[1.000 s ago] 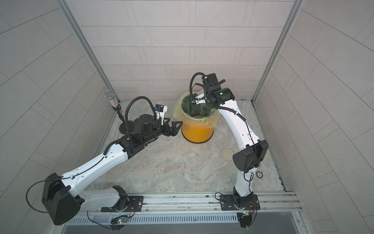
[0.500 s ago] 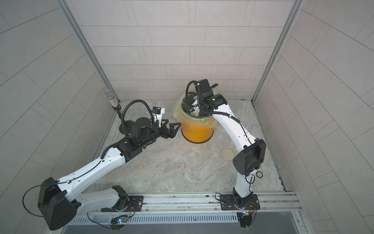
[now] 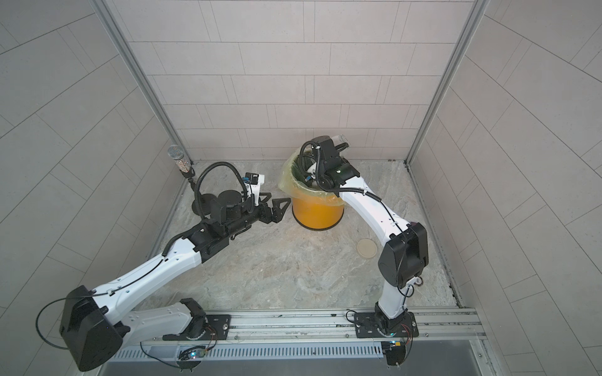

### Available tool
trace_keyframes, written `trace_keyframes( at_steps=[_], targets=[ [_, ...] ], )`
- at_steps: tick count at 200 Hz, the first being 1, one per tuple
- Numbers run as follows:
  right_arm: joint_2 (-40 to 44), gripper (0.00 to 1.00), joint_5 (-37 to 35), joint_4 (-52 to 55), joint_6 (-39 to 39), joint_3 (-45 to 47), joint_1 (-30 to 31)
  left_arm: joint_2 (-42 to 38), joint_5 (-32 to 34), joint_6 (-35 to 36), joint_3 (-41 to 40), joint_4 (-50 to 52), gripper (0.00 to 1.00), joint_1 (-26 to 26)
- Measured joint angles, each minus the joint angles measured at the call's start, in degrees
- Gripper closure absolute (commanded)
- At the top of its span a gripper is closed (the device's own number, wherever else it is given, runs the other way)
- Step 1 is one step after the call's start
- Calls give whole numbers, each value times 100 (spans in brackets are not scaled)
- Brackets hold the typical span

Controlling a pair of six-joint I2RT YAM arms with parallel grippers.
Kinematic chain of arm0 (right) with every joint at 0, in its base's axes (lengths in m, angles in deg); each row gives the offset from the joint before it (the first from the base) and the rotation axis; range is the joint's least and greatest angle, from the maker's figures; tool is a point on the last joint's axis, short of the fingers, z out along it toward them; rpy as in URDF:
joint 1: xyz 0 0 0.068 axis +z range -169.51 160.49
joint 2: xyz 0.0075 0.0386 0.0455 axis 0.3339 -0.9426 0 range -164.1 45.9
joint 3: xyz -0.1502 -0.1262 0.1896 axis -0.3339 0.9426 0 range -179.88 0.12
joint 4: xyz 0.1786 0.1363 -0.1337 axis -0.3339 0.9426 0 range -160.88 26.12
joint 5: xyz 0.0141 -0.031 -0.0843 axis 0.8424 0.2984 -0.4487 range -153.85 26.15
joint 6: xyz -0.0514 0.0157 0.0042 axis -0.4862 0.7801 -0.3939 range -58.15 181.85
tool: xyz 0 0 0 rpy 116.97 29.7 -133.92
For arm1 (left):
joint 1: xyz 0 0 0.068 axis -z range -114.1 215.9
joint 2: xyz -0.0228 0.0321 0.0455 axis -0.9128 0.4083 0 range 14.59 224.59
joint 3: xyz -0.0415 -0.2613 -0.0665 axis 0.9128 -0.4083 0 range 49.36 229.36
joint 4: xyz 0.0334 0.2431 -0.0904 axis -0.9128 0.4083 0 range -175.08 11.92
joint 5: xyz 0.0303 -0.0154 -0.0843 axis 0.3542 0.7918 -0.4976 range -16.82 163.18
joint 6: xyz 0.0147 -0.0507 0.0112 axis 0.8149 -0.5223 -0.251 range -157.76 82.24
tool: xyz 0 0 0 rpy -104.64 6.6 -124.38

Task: Empty expired oatmeal from jars
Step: Pour the expired oatmeal into the trash bin.

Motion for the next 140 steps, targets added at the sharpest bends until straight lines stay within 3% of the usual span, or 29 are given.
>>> trace_keyframes(
  at_steps=[76, 140],
  targets=[
    [125, 100, -39, -101, -2, -155, 76, -81, 2, -2, 0, 15, 0, -15],
    [546, 100, -57, -492, -2, 868, 37, -94, 2, -48, 0, 15, 0, -15]
  ],
)
